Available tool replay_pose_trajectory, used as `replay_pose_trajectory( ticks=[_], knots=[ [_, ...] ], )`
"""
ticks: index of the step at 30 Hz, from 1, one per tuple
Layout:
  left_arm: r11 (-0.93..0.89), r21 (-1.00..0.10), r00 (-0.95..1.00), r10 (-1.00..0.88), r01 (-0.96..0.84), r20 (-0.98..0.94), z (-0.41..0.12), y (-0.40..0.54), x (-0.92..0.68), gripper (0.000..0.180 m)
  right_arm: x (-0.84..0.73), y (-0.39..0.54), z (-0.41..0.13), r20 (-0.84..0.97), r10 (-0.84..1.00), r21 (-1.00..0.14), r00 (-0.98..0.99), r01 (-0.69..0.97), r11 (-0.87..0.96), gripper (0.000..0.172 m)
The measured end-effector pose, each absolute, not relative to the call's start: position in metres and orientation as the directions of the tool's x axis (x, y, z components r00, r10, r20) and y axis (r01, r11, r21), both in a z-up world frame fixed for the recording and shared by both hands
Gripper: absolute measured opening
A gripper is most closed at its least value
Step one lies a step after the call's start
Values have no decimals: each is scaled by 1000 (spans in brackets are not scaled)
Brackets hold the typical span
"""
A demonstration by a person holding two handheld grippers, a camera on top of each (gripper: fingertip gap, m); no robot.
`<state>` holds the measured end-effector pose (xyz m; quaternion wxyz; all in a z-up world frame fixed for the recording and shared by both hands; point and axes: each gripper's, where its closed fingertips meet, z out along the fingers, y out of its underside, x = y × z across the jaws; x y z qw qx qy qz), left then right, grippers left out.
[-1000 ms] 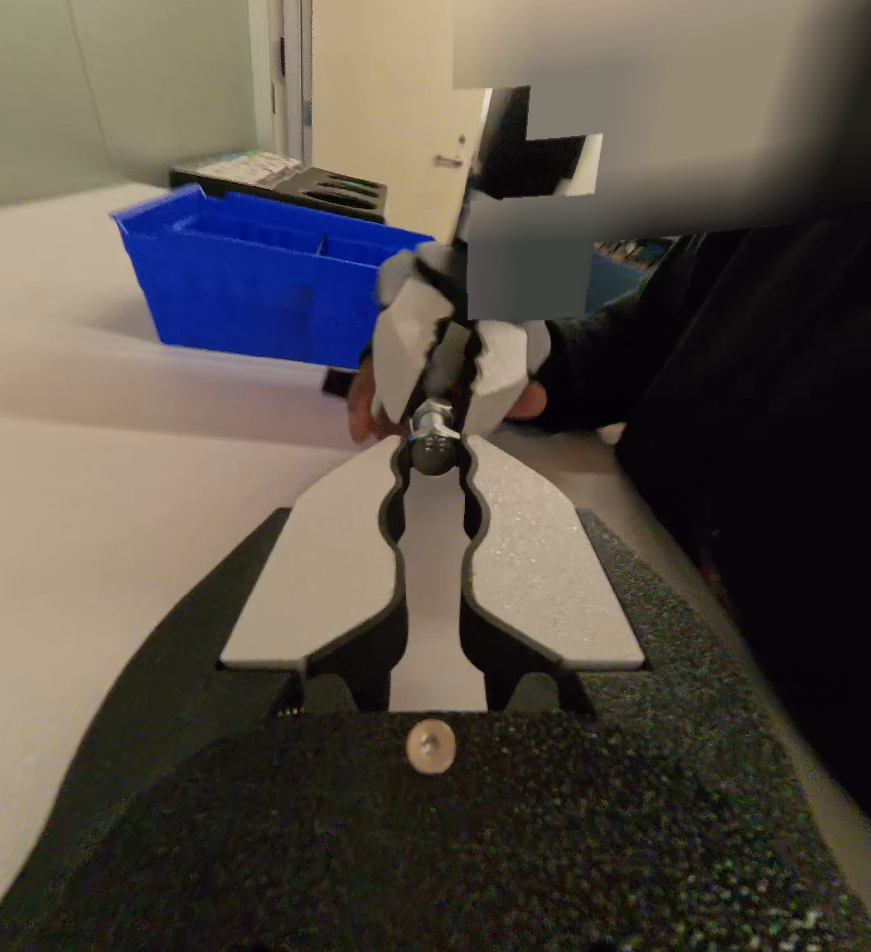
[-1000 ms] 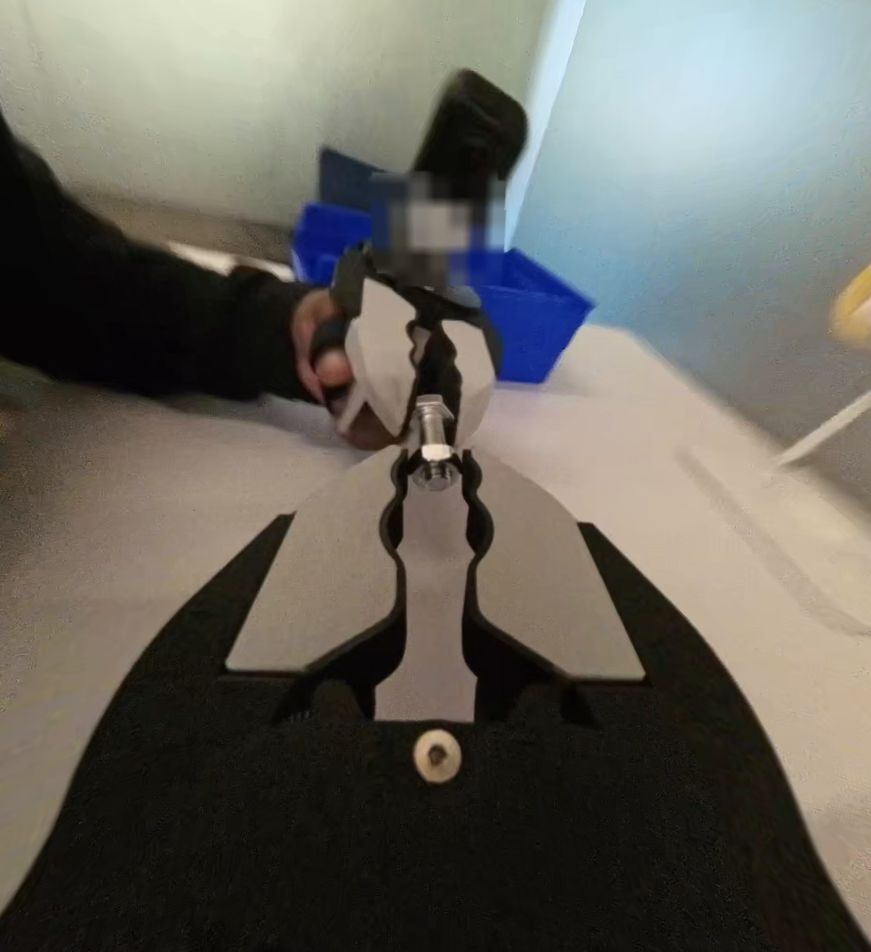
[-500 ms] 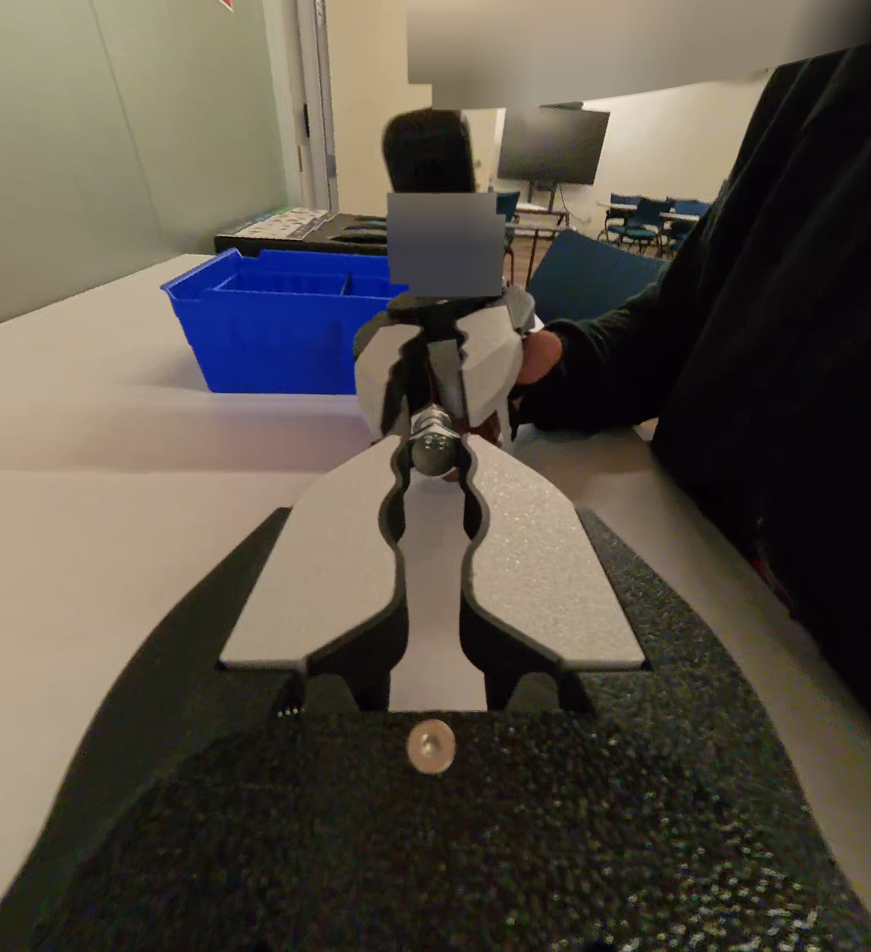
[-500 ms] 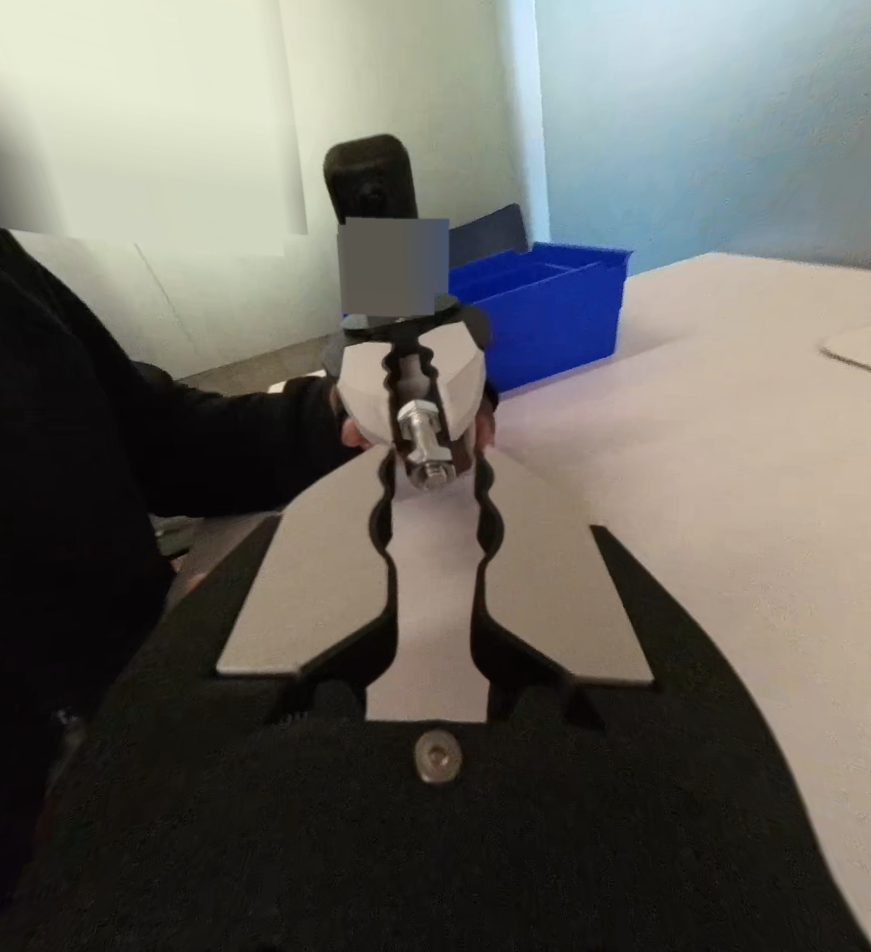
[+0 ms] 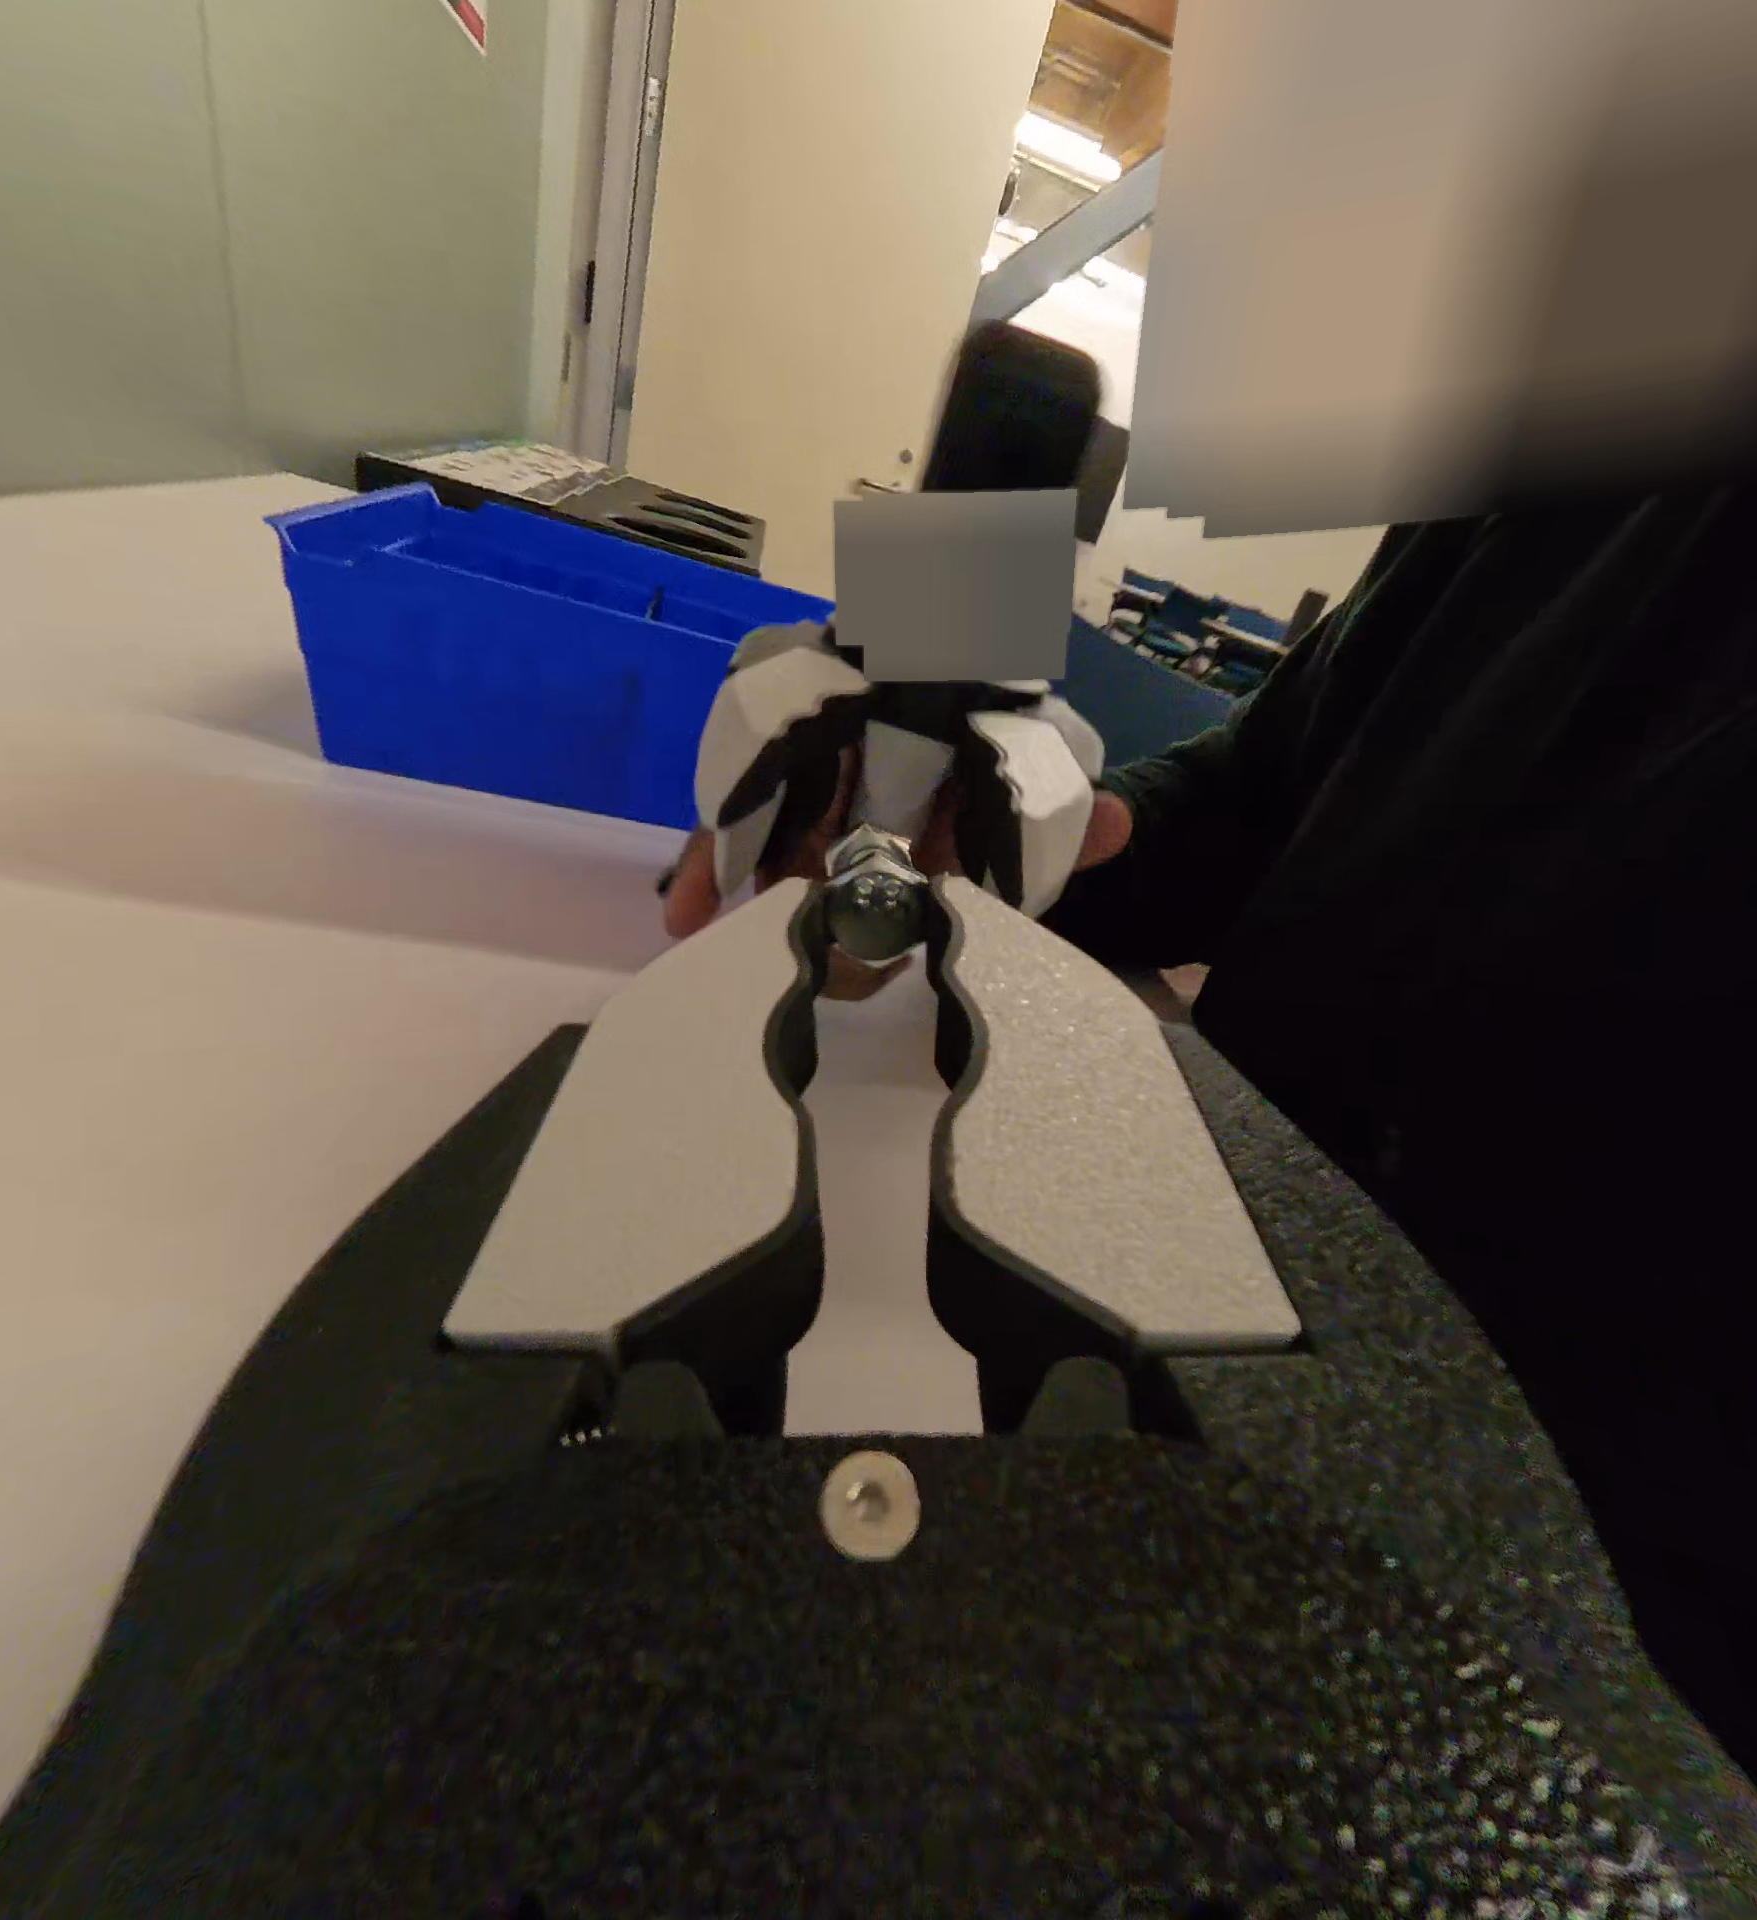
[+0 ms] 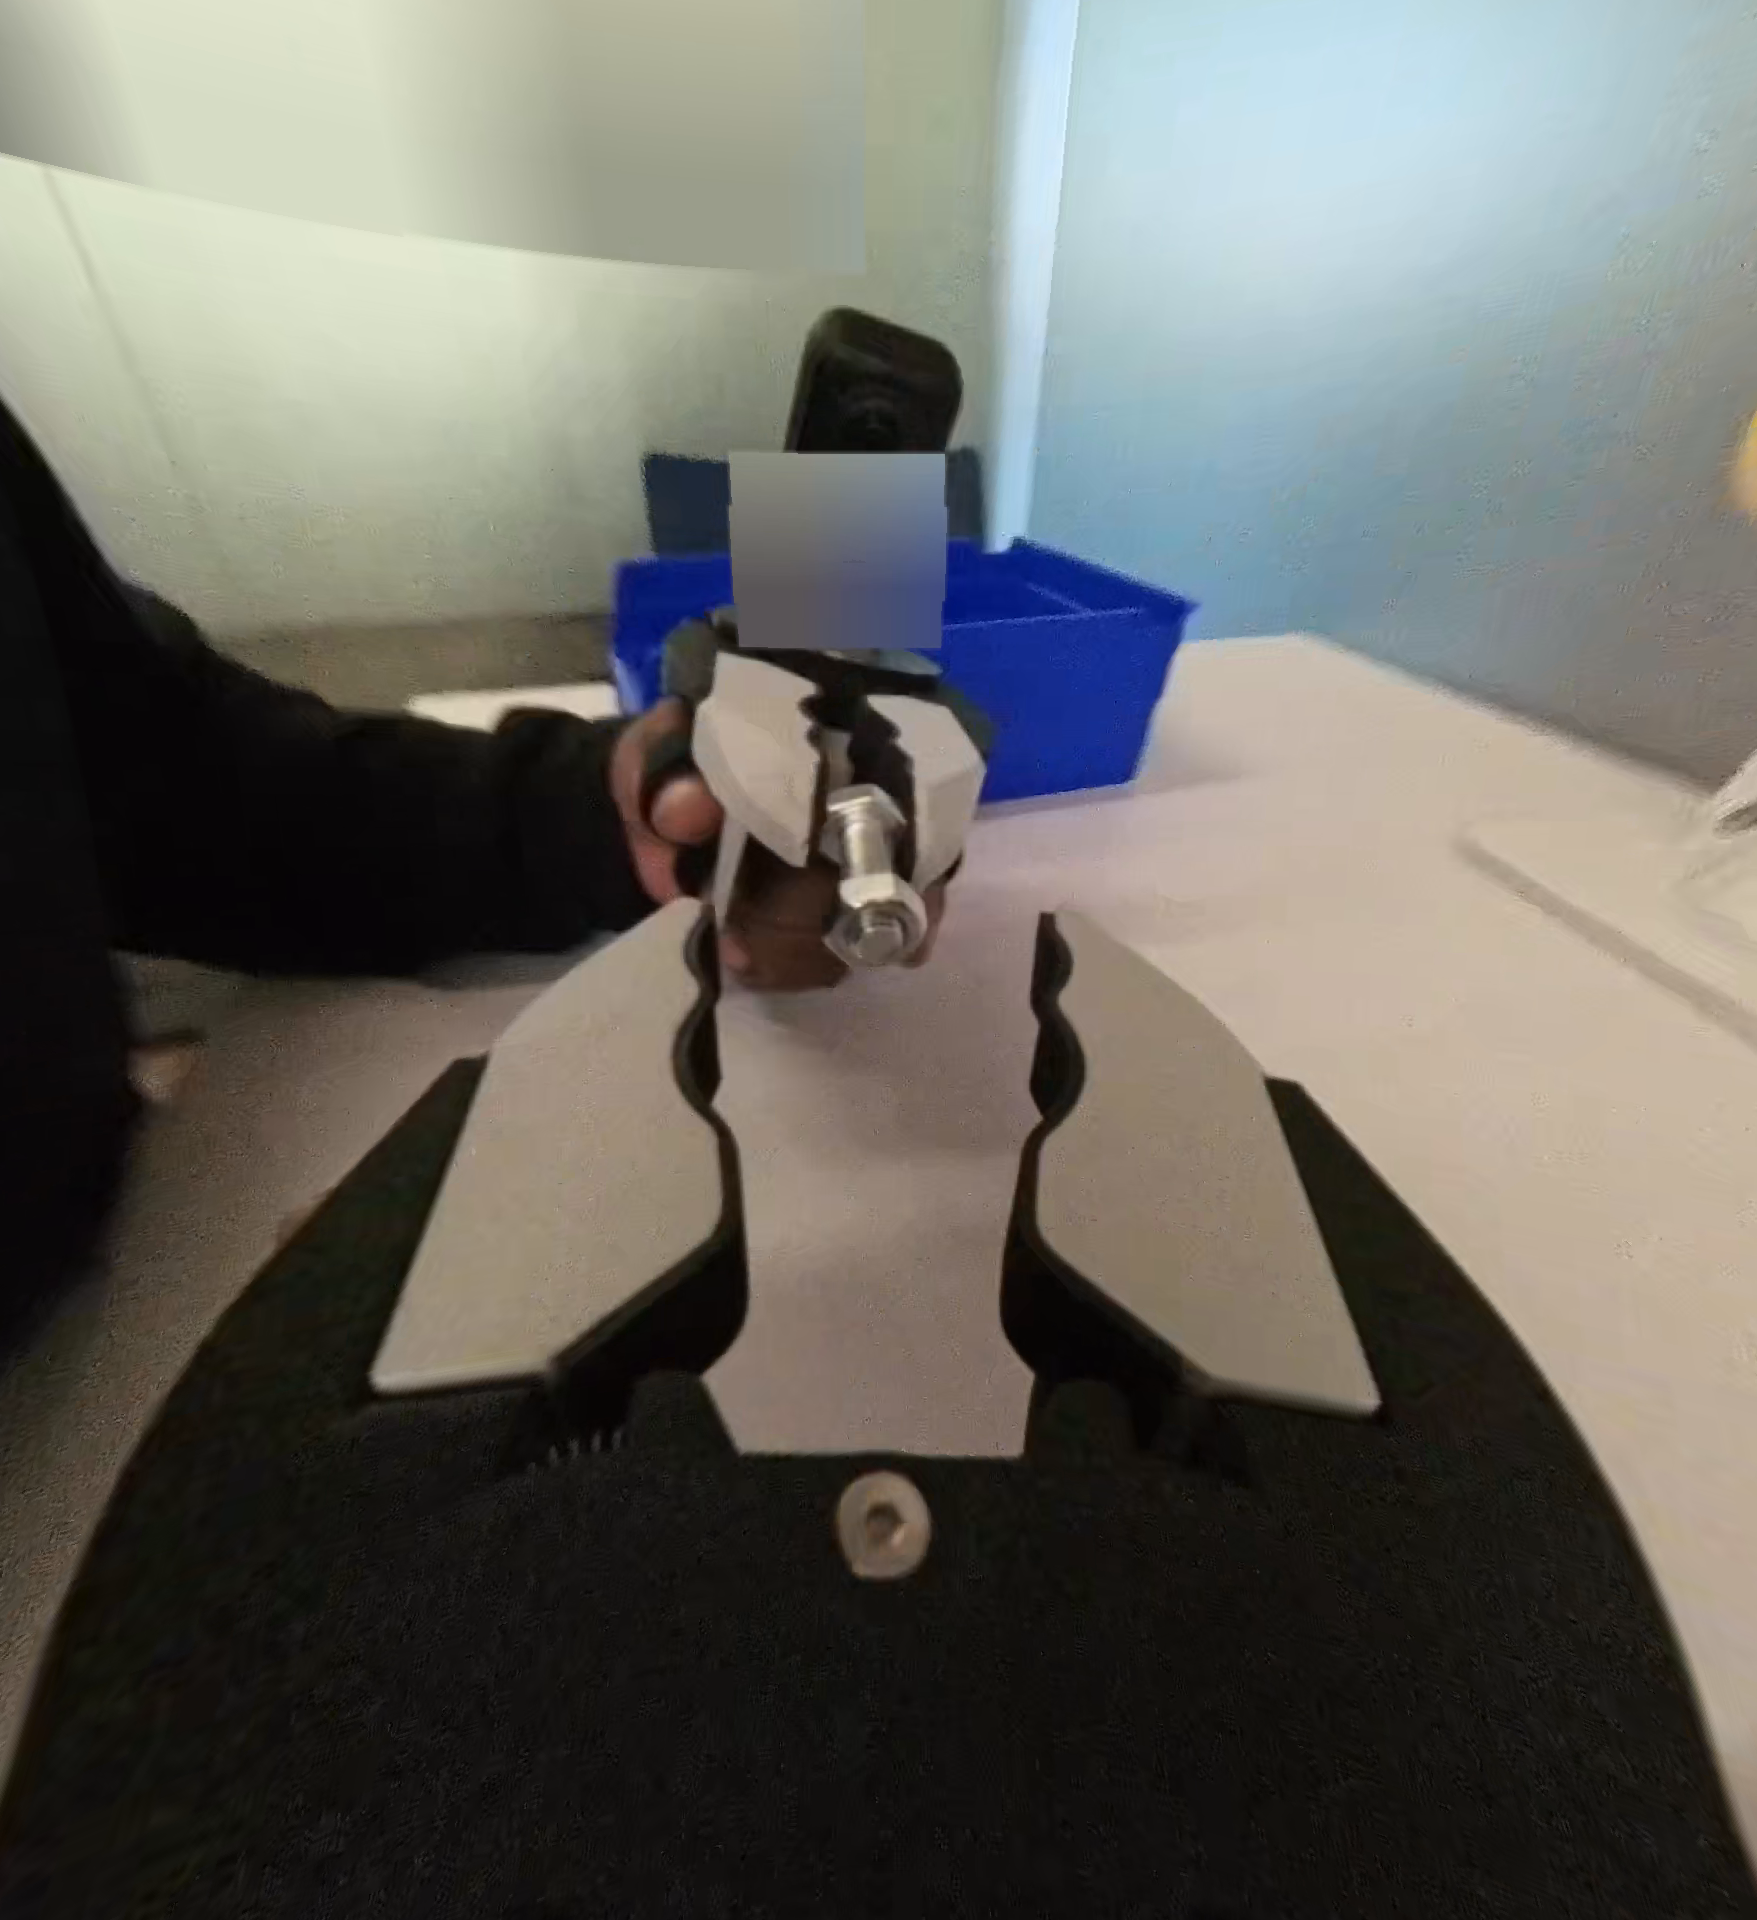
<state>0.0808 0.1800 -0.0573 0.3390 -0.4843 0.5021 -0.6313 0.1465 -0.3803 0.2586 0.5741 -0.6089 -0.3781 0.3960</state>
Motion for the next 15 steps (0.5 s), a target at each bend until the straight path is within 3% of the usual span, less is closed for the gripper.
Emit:
replay_pose_trajectory(
  ticks=[3,5,7,8,10,11,12,13,15],
  knots=[
    [-216,-974,-309,-924,-63,225,-57,175,81,17,143,-379,250,-224,909,-974,352,-39,-224,45],
    [-214,-974,-308,-924,-81,228,-60,174,82,17,139,-384,248,-150,926,-987,348,-1,-159,18],
    [-287,-953,-320,-897,-103,305,-61,175,82,17,141,-382,245,141,893,-987,426,135,91,18],
    [-340,-933,-327,-874,-121,361,-63,175,83,17,142,-380,244,365,817,-927,446,256,274,18],
    [-419,-895,-350,-824,-150,445,-67,174,83,17,144,-382,240,775,516,-631,364,499,595,17],
    [-431,-890,-355,-817,-148,454,-68,174,84,17,144,-383,239,849,422,-528,319,552,646,18],
    [-424,-895,-349,-824,-141,445,-68,175,85,17,144,-383,238,824,461,-564,329,538,626,22],
    [-408,-904,-341,-838,-129,427,-68,176,85,17,144,-383,240,721,579,-690,381,468,552,33],
    [-373,-923,-342,-858,-98,383,-63,177,83,17,145,-379,247,388,795,-918,466,273,287,58]
  ],
)
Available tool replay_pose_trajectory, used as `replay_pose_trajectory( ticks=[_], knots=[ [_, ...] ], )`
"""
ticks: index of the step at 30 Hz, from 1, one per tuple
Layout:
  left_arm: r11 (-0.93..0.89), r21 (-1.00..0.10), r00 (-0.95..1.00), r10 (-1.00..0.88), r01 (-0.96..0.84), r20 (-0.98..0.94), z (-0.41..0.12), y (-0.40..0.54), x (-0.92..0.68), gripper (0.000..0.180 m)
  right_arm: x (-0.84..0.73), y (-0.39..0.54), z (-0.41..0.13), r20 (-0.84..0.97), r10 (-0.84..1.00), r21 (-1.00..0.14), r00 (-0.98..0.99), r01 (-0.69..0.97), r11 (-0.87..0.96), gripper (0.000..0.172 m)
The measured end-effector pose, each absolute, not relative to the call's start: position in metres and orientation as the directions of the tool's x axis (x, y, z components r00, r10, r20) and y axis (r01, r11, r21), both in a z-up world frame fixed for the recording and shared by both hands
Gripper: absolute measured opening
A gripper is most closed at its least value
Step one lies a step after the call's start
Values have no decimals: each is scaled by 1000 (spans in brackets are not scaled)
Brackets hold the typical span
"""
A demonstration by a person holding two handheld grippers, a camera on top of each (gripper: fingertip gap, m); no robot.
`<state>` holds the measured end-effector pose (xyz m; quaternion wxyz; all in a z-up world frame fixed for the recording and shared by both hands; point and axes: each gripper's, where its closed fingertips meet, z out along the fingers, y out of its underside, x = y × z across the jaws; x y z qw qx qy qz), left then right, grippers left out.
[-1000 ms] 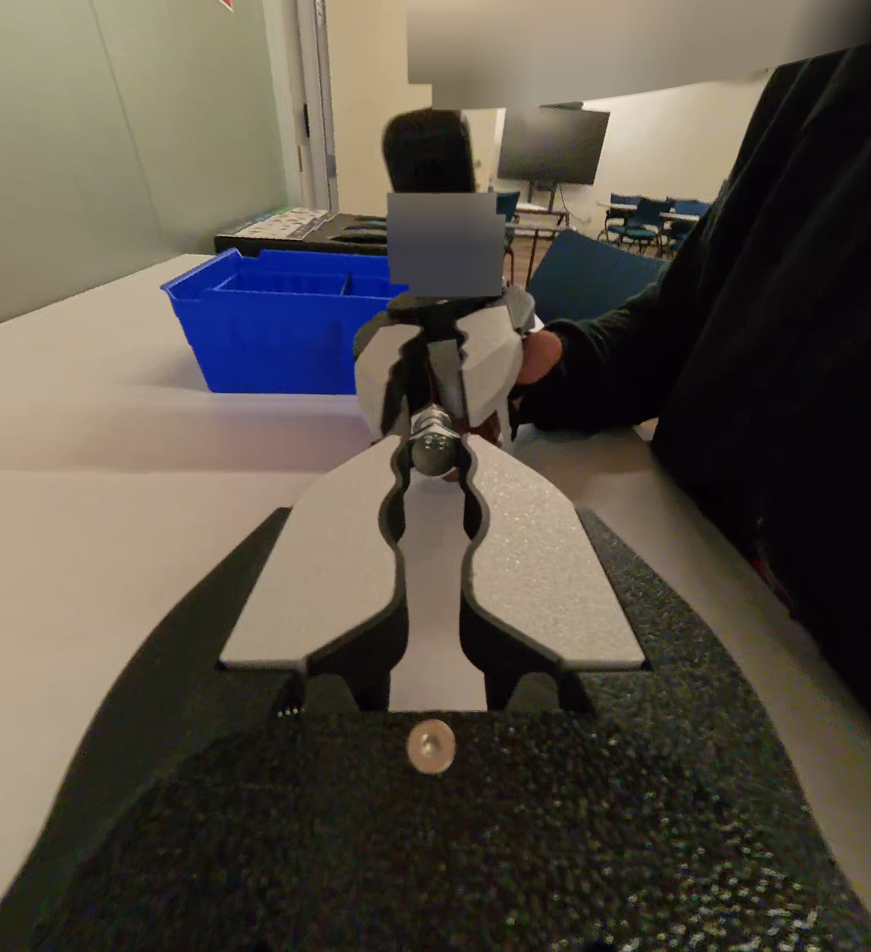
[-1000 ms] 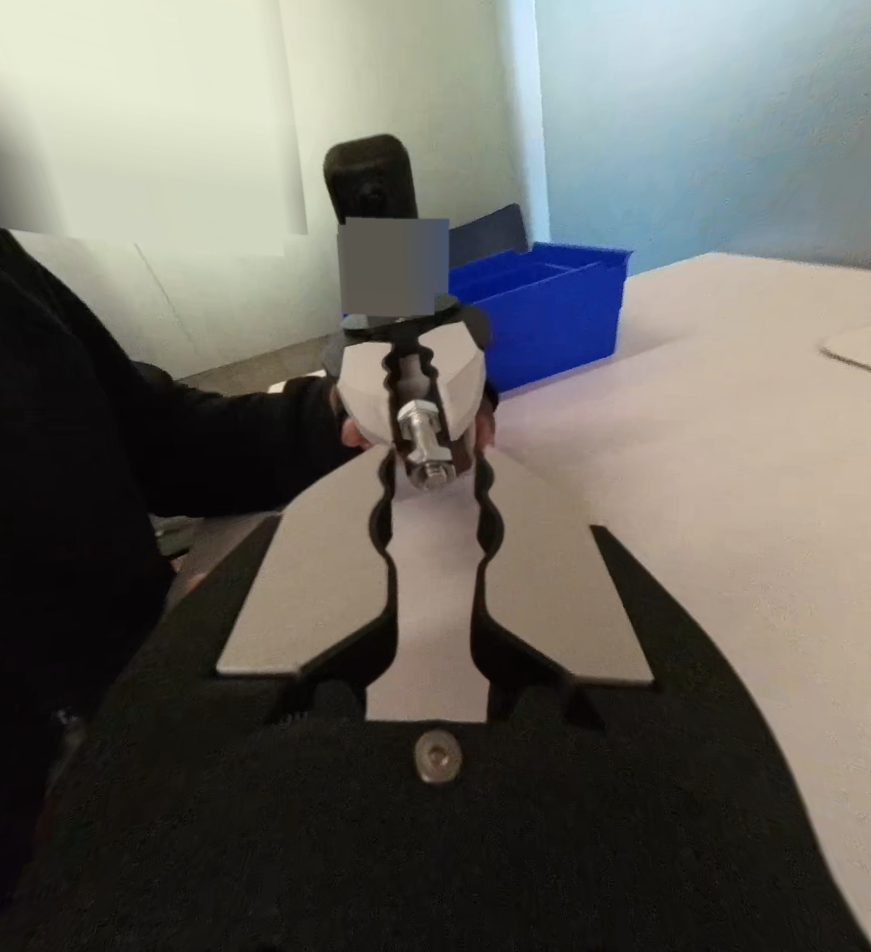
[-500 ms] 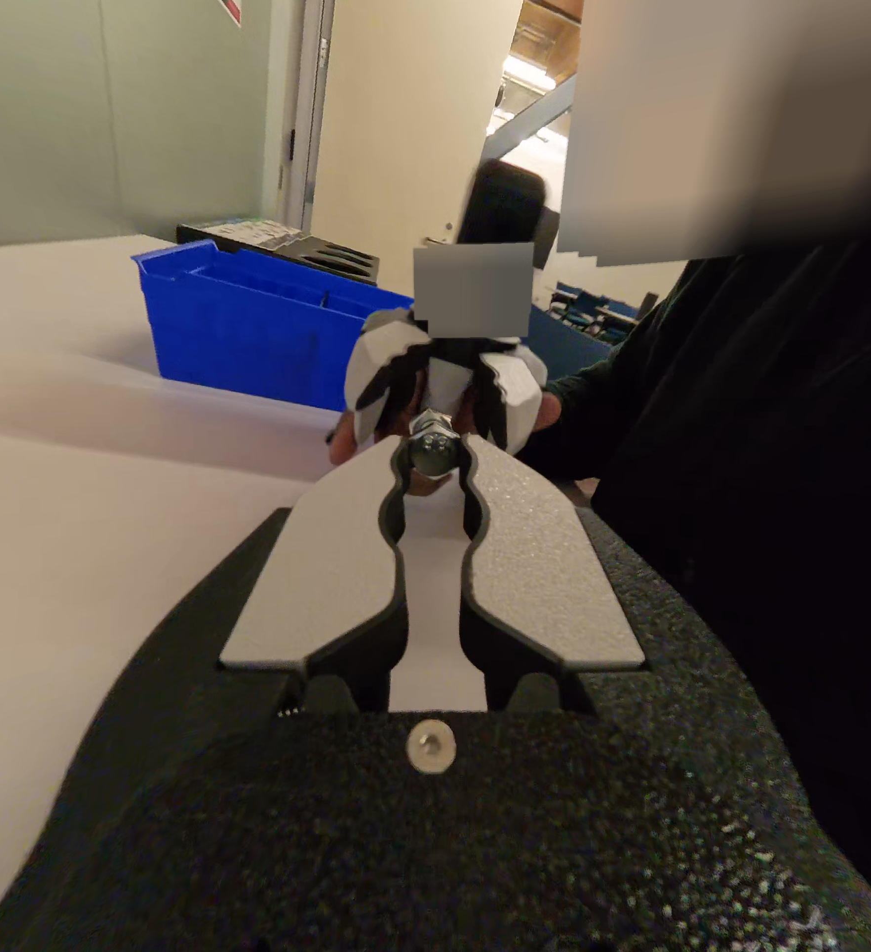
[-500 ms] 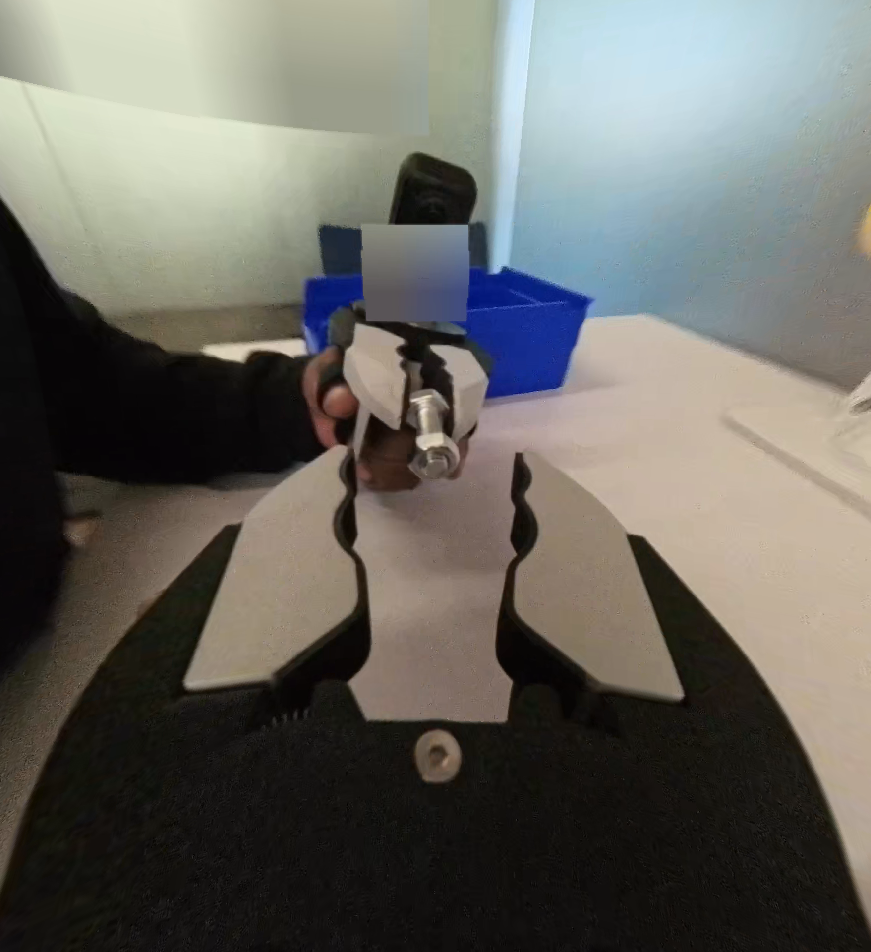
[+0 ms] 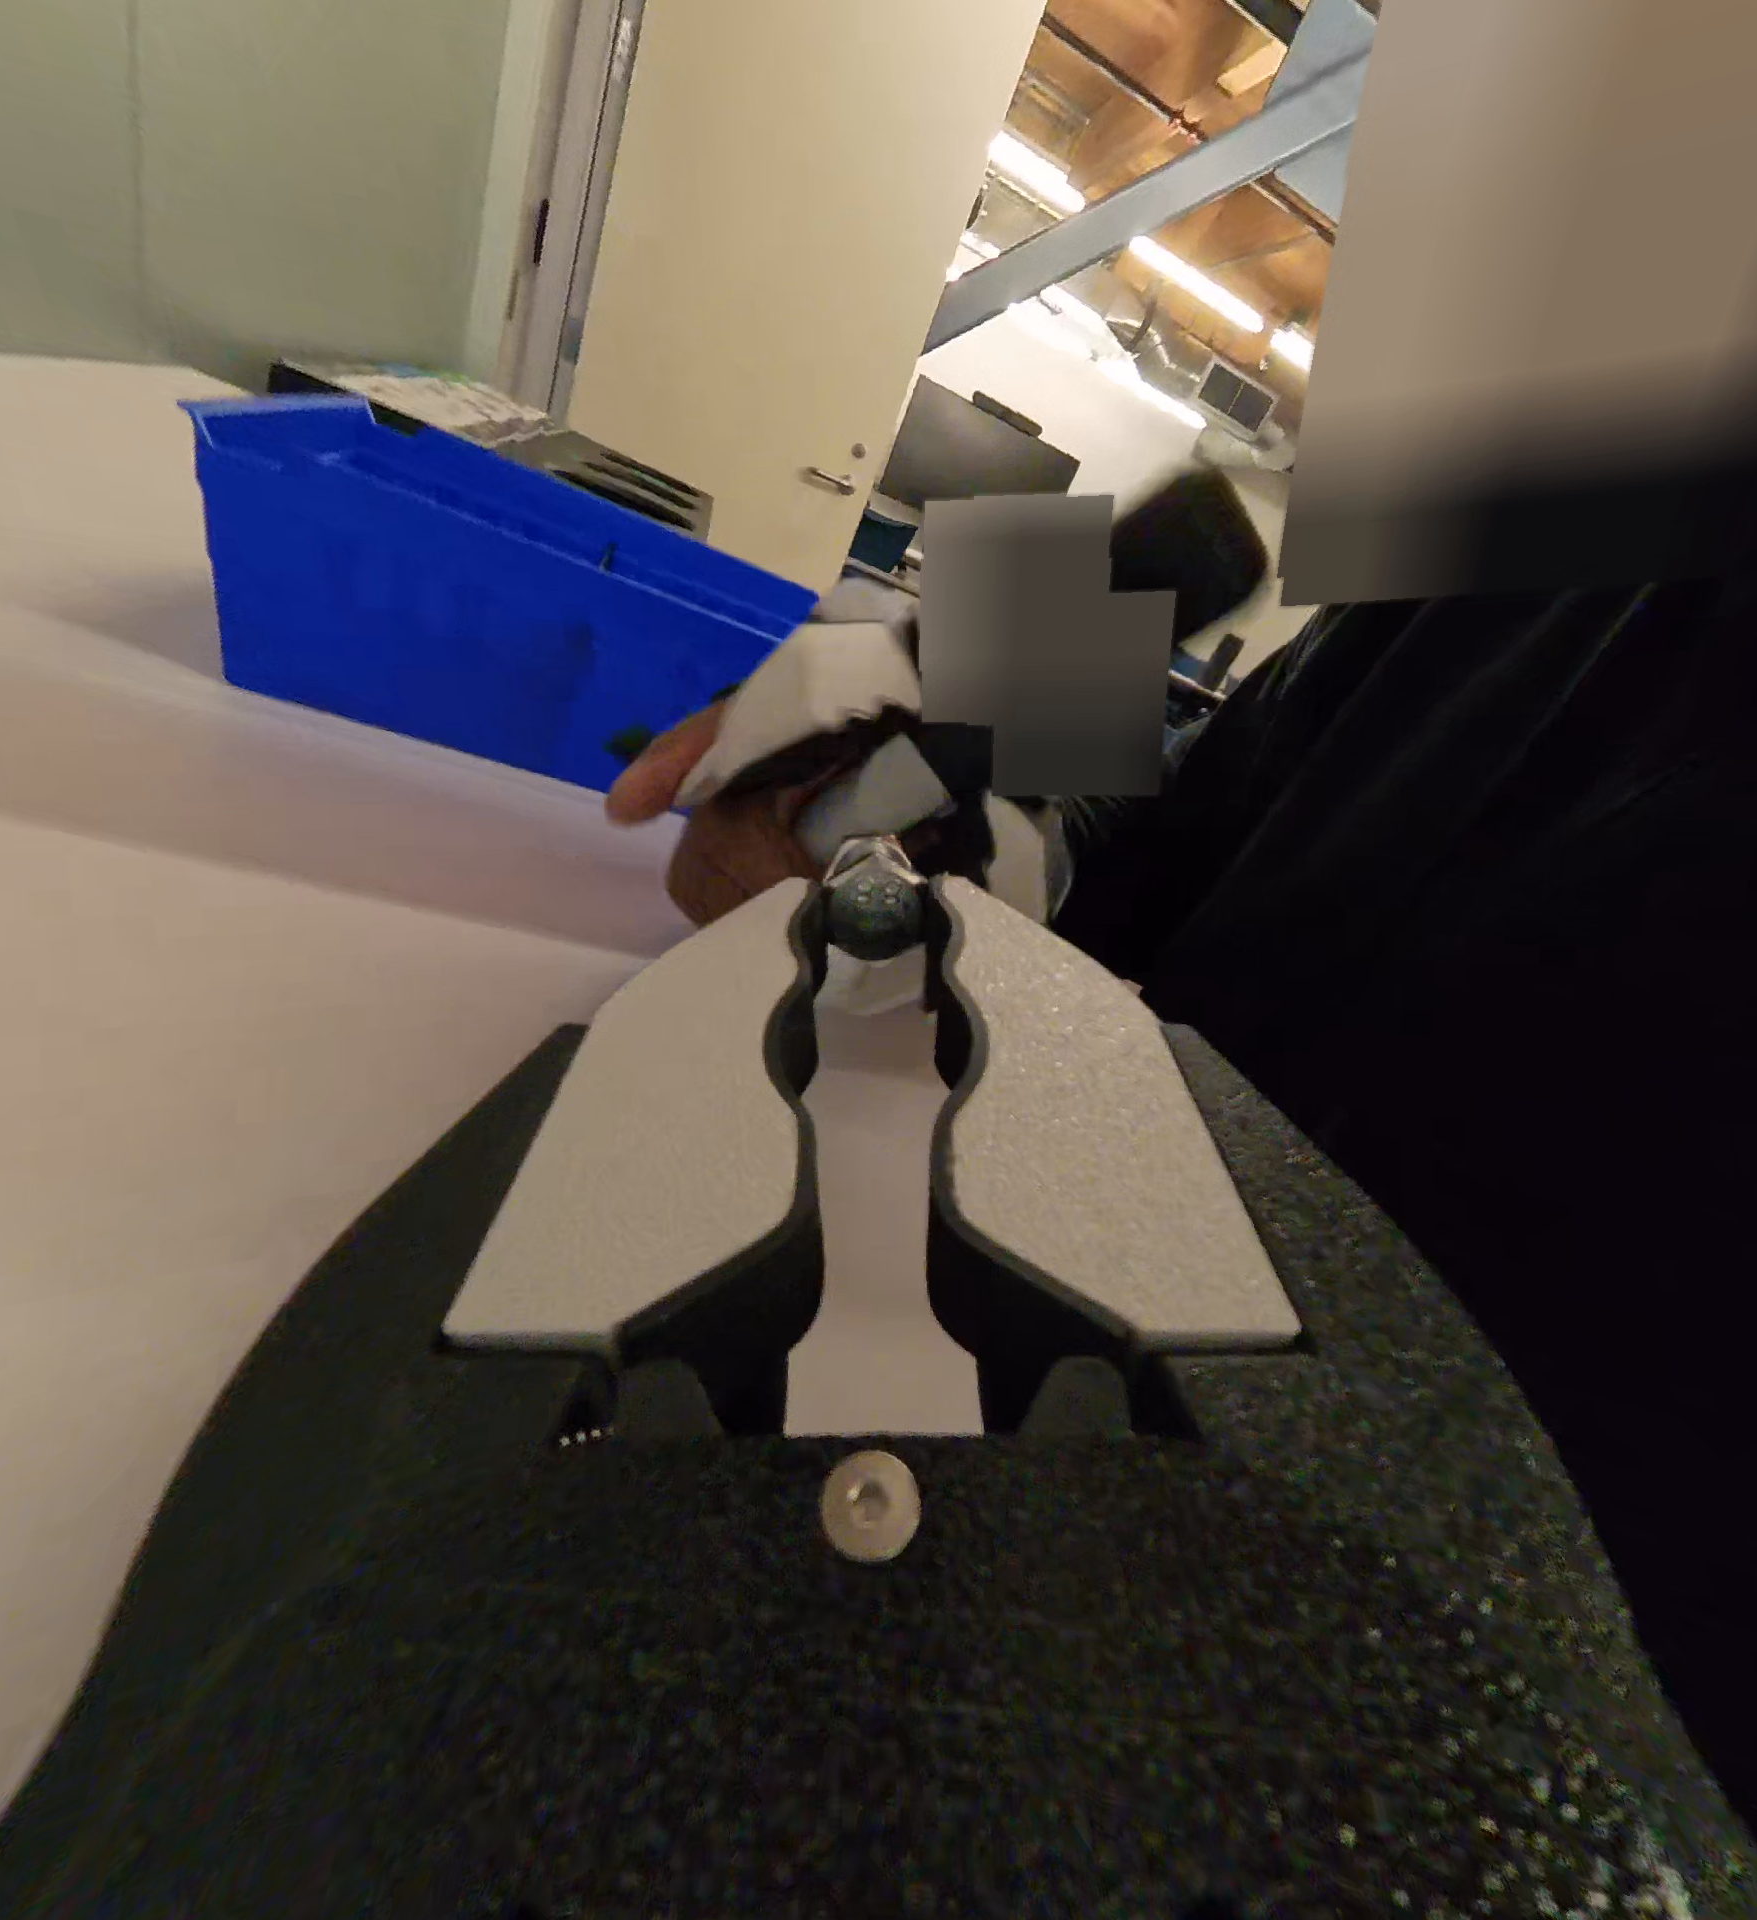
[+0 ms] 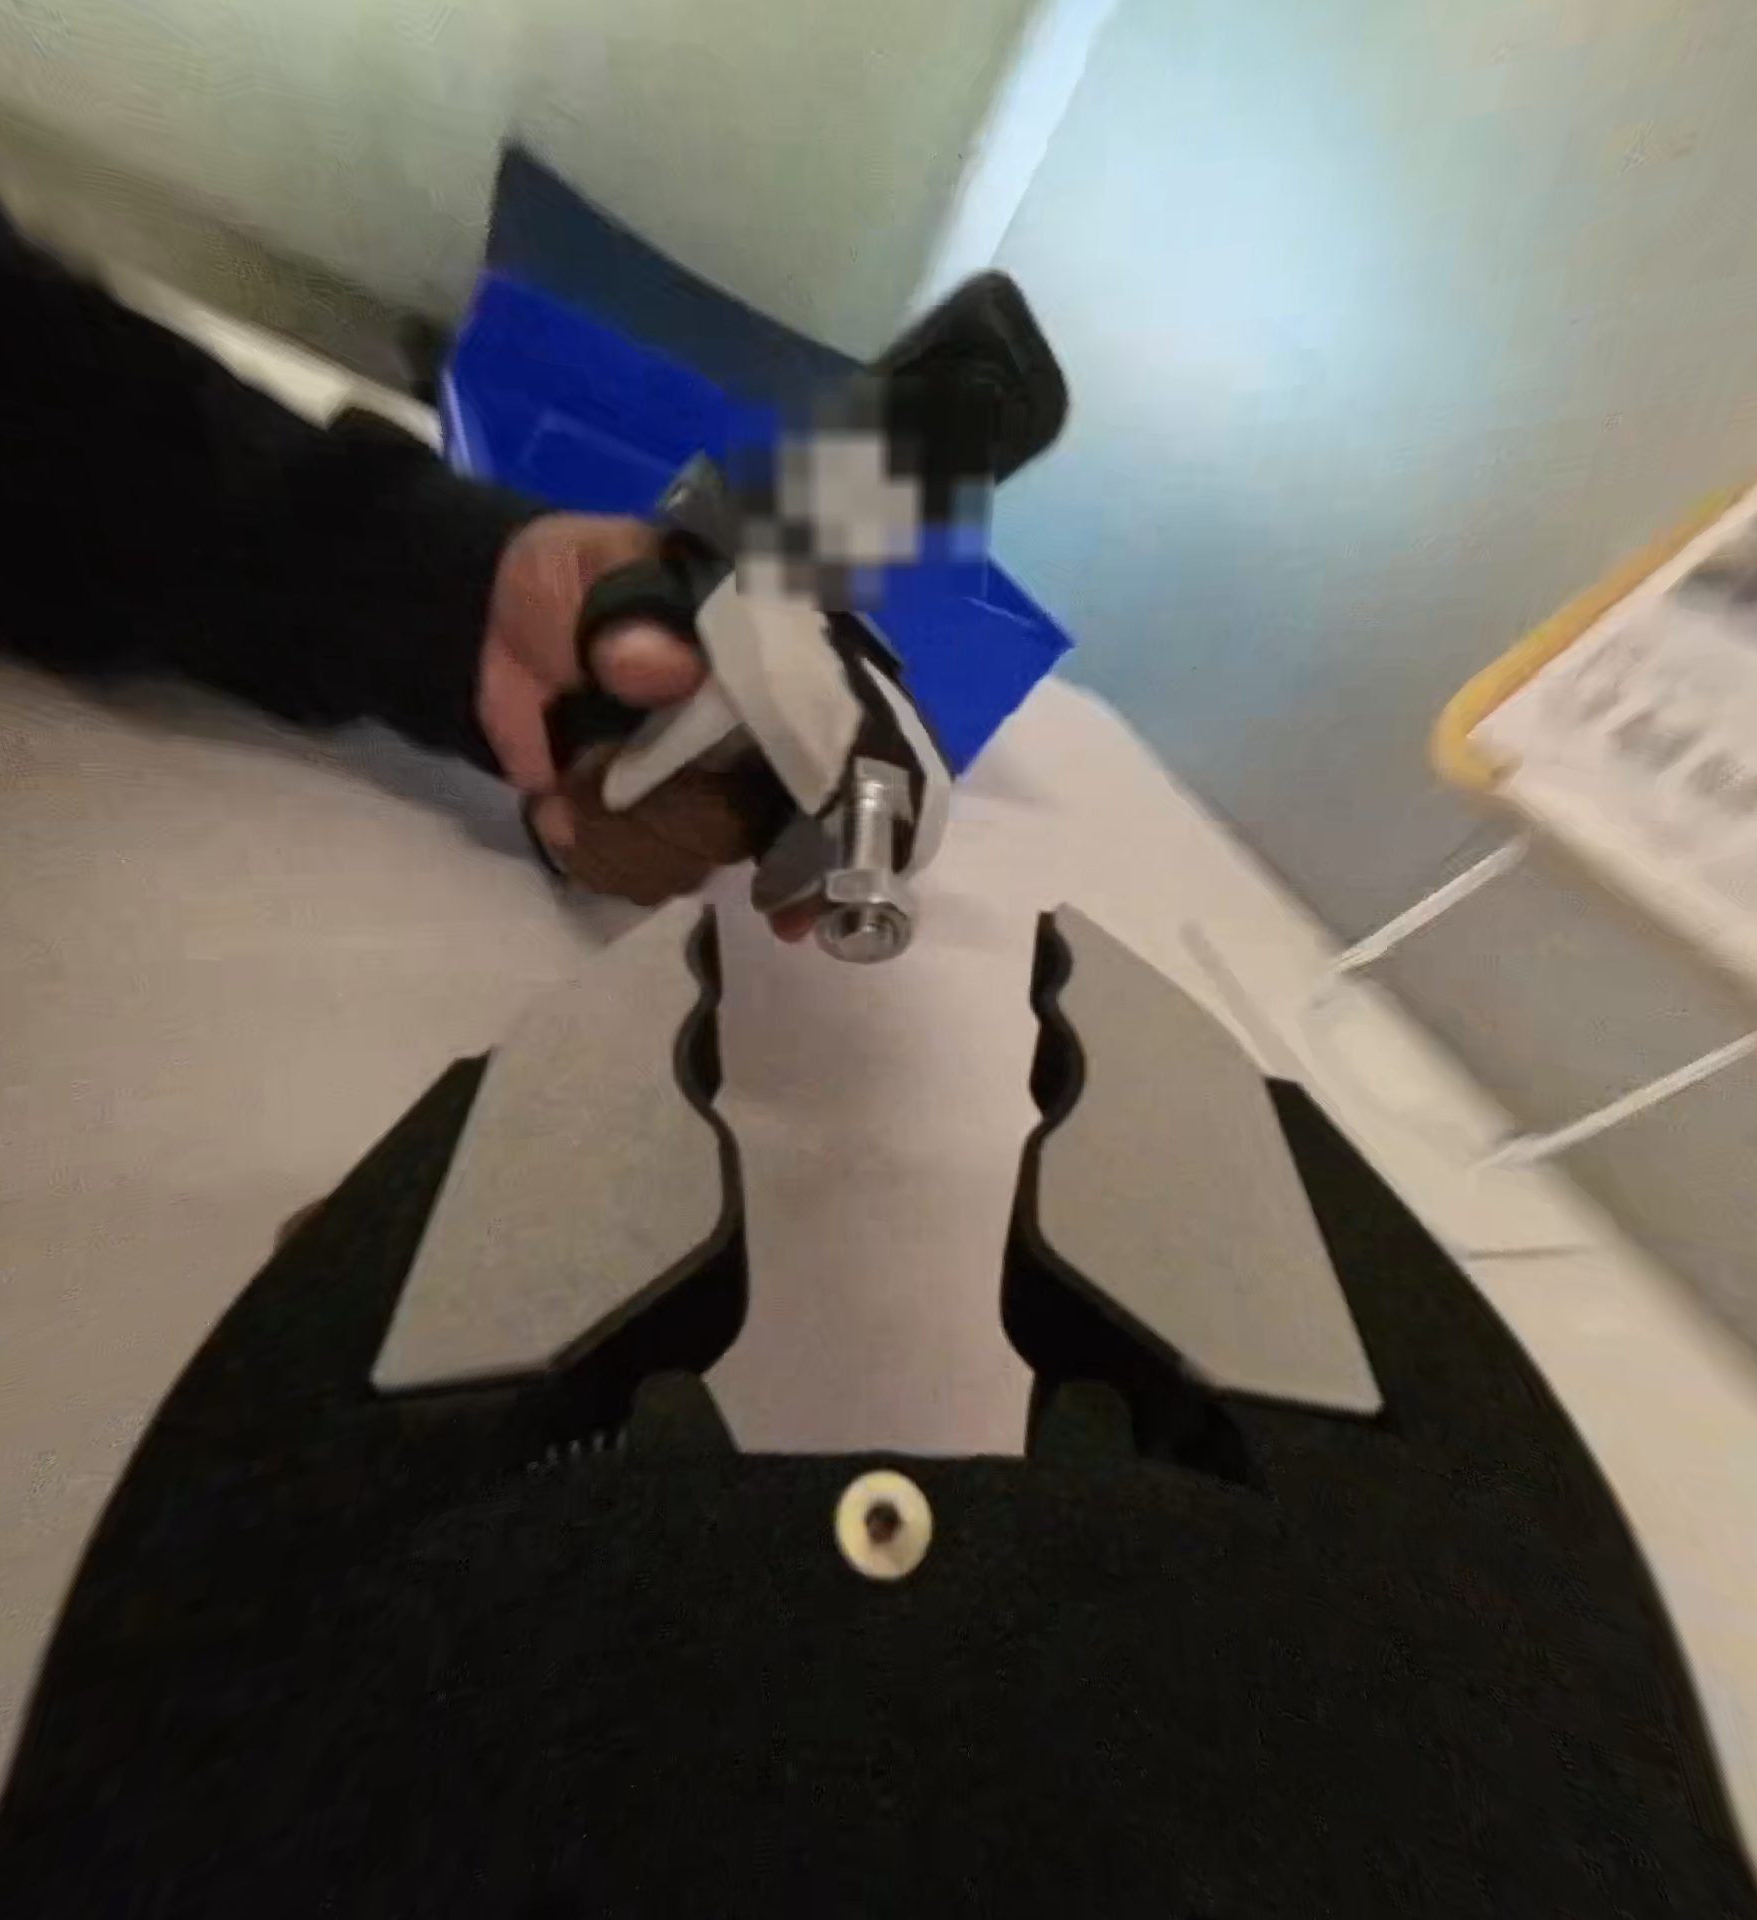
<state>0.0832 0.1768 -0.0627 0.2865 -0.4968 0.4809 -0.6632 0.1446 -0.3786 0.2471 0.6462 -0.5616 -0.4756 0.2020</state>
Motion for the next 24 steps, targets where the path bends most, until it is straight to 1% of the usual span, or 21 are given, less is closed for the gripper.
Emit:
replay_pose_trajectory(
  ticks=[1,2,4,6,7,8,9,10,11,12,13,14,15,16,17,18,19,20,21,22,24],
  knots=[
    [-352,-932,-336,-871,-84,359,-60,177,82,17,145,-378,250,213,860,-974,463,173,148,62],
    [-329,-941,-330,-883,-74,335,-59,178,81,17,146,-378,254,61,893,-997,445,77,29,63],
    [-297,-952,-325,-896,-72,304,-58,178,80,17,149,-377,259,-149,908,-989,390,-51,-141,56],
    [-277,-958,-320,-903,-75,286,-58,177,80,17,148,-380,258,-258,906,-966,336,-96,-240,48],
    [-272,-959,-322,-904,-78,282,-58,176,80,17,146,-381,255,-282,903,-959,324,-89,-268,41],
    [-268,-960,-328,-903,-79,279,-59,175,81,17,144,-382,250,-275,904,-961,326,-61,-271,30],
    [-269,-960,-319,-905,-80,280,-59,176,81,17,142,-383,247,-225,915,-973,336,-24,-230,21],
    [-281,-956,-317,-902,-83,293,-60,177,81,17,141,-383,245,-122,921,-990,370,21,-139,17],
    [-311,-946,-324,-889,-88,323,-60,178,81,17,142,-382,245,39,908,-996,417,92,0,17],
    [-351,-931,-331,-871,-97,363,-61,178,81,17,143,-381,244,244,857,-966,454,196,171,17],
    [-390,-915,-344,-849,-104,401,-61,178,81,17,143,-381,245,468,754,-880,461,319,352,17],
    [-419,-901,-360,-829,-109,429,-62,177,81,17,144,-382,245,675,600,-736,429,442,513,17],
    [-436,-893,-371,-816,-109,443,-62,176,82,17,144,-384,246,826,426,-564,370,542,623,17],
    [-442,-891,-377,-812,-104,447,-62,176,82,17,144,-385,246,899,305,-436,313,596,674,17],
    [-436,-895,-367,-819,-100,440,-62,177,82,17,144,-386,246,902,301,-430,309,596,678,21],
    [-420,-903,-350,-835,-93,425,-63,180,83,17,145,-385,249,838,402,-545,369,543,639,27],
    [-407,-910,-343,-845,-84,410,-63,182,81,17,147,-383,254,712,541,-703,449,451,550,36],
    [-398,-915,-343,-851,-73,398,-61,183,80,17,149,-379,258,544,668,-839,508,344,422,42],
    [-386,-920,-341,-858,-65,384,-59,183,79,17,150,-376,260,360,767,-932,530,233,277,47],
    [-370,-927,-340,-865,-61,368,-58,183,77,17,151,-375,261,180,839,-983,513,127,134,50],
    [-340,-938,-338,-876,-69,343,-60,181,77,17,150,-376,260,-104,895,-994,435,-16,-107,47]
  ],
)
